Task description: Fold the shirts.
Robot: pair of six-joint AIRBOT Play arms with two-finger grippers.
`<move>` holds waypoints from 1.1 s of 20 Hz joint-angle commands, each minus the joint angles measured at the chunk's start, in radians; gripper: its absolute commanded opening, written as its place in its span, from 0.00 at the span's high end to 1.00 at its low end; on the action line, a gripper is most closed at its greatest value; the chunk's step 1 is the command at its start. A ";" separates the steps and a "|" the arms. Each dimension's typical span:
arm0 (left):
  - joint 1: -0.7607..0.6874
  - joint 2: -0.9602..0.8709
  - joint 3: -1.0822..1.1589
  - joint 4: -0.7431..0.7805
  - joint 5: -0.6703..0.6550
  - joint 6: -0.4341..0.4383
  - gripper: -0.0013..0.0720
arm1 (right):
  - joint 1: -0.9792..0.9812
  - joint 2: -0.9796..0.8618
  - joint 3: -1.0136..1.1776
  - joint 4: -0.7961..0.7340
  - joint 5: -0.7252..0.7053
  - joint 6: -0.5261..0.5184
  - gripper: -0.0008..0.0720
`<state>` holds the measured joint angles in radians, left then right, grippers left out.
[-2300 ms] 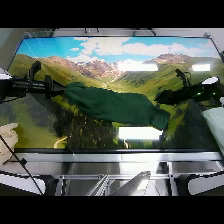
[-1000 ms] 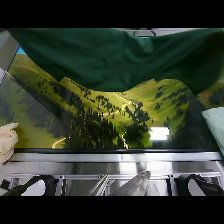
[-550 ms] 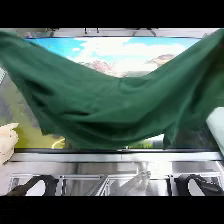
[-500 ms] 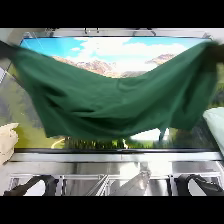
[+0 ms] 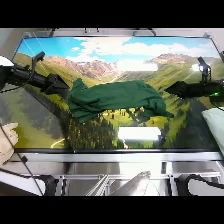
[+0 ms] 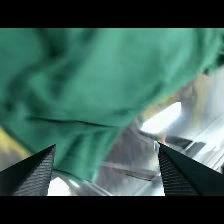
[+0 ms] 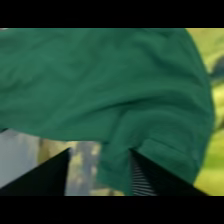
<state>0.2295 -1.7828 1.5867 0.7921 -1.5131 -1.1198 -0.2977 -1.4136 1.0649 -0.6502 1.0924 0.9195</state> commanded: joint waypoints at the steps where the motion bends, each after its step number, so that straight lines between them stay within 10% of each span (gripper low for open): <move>1: 0.069 -0.148 0.105 -0.007 -0.122 -0.080 0.00 | -0.079 -0.045 0.024 -0.078 -0.015 0.002 0.19; 12: -0.013 0.138 -0.525 -0.007 0.038 -0.058 0.01 | -0.053 -0.318 0.025 -0.035 0.033 -0.026 0.22; 14: -0.035 0.154 -0.558 -0.007 0.060 -0.058 0.01 | -0.032 -0.376 0.042 0.062 0.036 -0.056 0.52; 17: -0.074 0.157 -0.583 -0.009 0.125 -0.059 0.01 | 0.003 -0.402 0.090 0.121 0.029 -0.075 0.59; 19: -0.105 0.157 -0.597 -0.009 0.179 -0.060 0.01 | 0.011 -0.401 0.124 0.120 0.036 -0.076 0.96; 22: -0.139 0.157 -0.599 -0.008 0.265 -0.060 0.04 | 0.011 -0.398 0.151 0.121 0.046 -0.075 0.96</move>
<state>0.1223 -1.6287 1.0000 0.7826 -1.3415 -1.1778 -0.2947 -1.8053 1.1858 -0.5556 1.1244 0.8509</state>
